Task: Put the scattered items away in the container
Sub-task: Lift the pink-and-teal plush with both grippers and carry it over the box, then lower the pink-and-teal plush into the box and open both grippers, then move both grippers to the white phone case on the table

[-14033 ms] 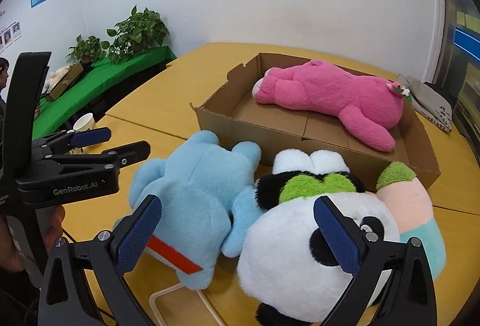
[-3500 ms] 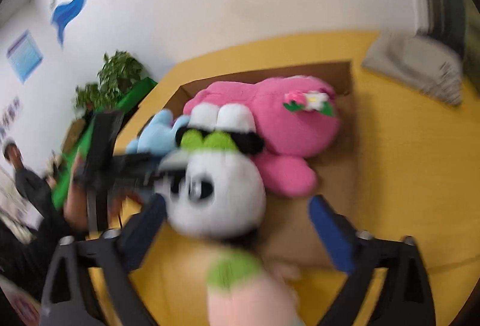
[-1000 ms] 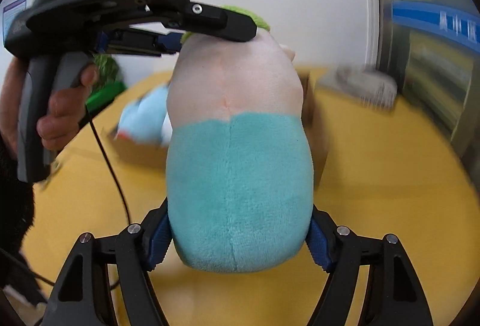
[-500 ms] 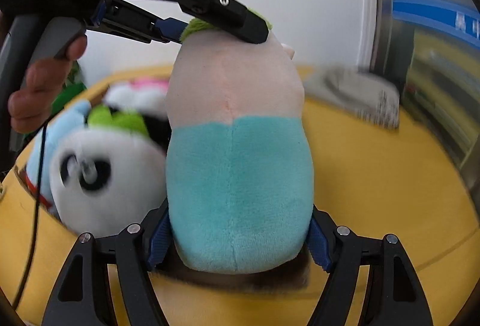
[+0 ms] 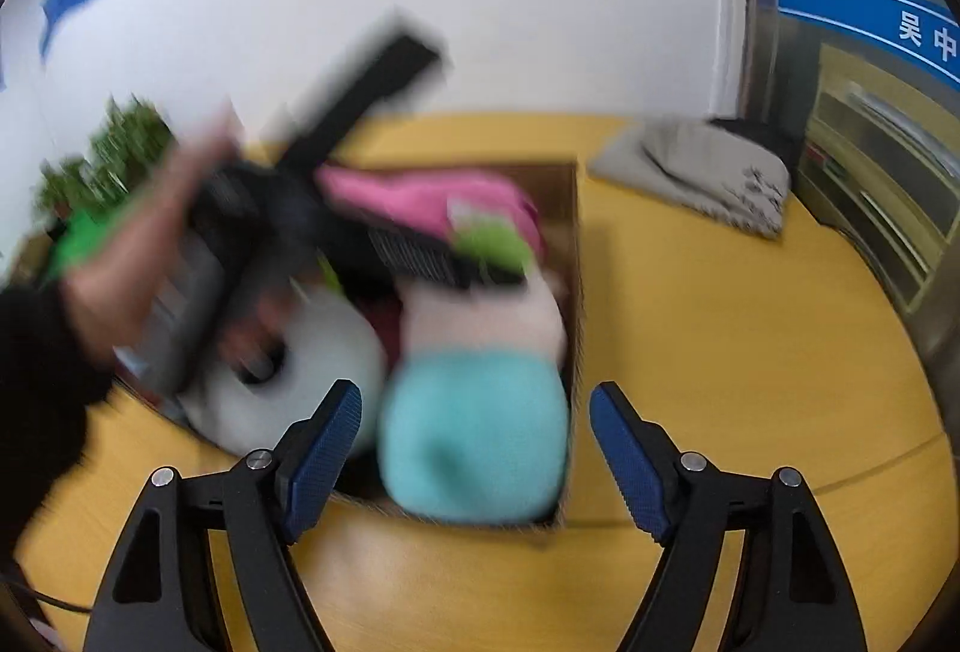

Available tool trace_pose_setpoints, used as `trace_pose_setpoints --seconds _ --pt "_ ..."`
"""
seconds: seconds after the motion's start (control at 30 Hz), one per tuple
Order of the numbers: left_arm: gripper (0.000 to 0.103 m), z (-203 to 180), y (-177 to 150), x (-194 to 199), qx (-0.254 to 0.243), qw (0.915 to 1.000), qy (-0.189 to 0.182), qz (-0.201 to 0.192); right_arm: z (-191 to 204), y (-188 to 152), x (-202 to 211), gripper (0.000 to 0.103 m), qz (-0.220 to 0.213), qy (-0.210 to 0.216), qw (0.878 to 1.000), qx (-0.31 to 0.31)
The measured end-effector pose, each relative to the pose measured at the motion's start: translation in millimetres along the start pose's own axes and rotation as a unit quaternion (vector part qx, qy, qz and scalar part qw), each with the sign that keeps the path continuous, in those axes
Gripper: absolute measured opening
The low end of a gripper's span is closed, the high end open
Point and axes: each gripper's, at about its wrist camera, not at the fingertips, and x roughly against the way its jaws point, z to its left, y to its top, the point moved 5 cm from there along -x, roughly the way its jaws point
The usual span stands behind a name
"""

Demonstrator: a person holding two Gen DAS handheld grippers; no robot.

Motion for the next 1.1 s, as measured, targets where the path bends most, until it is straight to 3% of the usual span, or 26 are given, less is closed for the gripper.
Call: trace_pose_setpoints --seconds 0.03,0.1,0.17,0.23,0.3,0.33,0.4,0.5,0.57,0.7,0.8,0.9,0.97,1.03,1.1 --pt "0.054 0.2 -0.2 -0.3 0.002 1.0 -0.001 0.0 1.8 0.2 -9.6 0.074 0.011 0.0 1.0 0.013" --pt "0.054 -0.5 0.3 3.8 0.004 1.0 0.003 0.0 0.1 -16.5 -56.3 0.052 0.085 -0.011 0.996 0.027" --pt "0.053 -0.4 2.7 13.8 0.017 0.9998 0.005 -0.004 -3.1 -25.1 -71.7 0.056 0.077 -0.004 0.997 0.022" --pt "0.046 -8.6 11.3 49.8 0.02 0.9981 0.003 -0.058 -1.6 -28.0 -69.8 0.056 0.07 -0.013 0.997 0.022" --pt "0.046 -27.8 21.0 83.7 -0.019 0.9926 -0.011 -0.119 -0.5 -32.0 -72.6 0.059 0.071 -0.019 0.997 0.032" --pt "0.046 -31.5 23.5 84.1 -0.025 0.9932 -0.007 -0.113 -0.3 -33.7 -74.6 0.062 0.073 -0.017 0.997 0.032" --pt "0.044 -32.1 18.6 54.8 -0.041 0.9974 0.027 -0.052 0.0 -33.5 -78.3 0.068 0.076 -0.016 0.997 0.03" --pt "0.041 -24.7 0.5 4.2 -0.071 0.9949 0.072 0.001 8.0 -39.0 -79.9 0.073 0.077 -0.043 0.995 0.056" --pt "0.041 -20.6 2.1 -0.4 -0.052 0.9971 0.055 -0.008 8.3 -41.5 -80.1 0.074 0.078 -0.059 0.993 0.071" --pt "0.044 -28.1 3.3 0.5 -0.073 0.9928 0.095 0.0 -4.0 -31.7 -61.1 0.075 0.054 -0.047 0.996 0.047" --pt "0.044 -28.8 0.7 21.6 -0.049 0.9939 0.097 -0.017 -9.4 -24.3 -28.8 0.082 0.03 -0.033 0.999 0.029" --pt "0.044 -29.9 -23.5 66.3 -0.033 0.9932 0.104 -0.04 -8.5 -31.4 18.6 0.093 0.001 -0.014 1.0 0.017" --pt "0.044 -40.0 -60.8 108.7 -0.04 0.9918 0.103 -0.064 0.3 -45.0 46.8 0.096 -0.003 0.01 1.0 0.003" --pt "0.052 -50.4 -101.6 144.0 -0.041 0.9926 0.082 -0.079 14.9 -72.6 75.5 0.1 0.003 0.044 0.999 0.005" --pt "0.066 -52.8 -153.2 173.7 -0.026 0.9933 0.075 -0.084 32.0 -101.2 93.1 0.1 0.013 0.068 0.997 0.02"
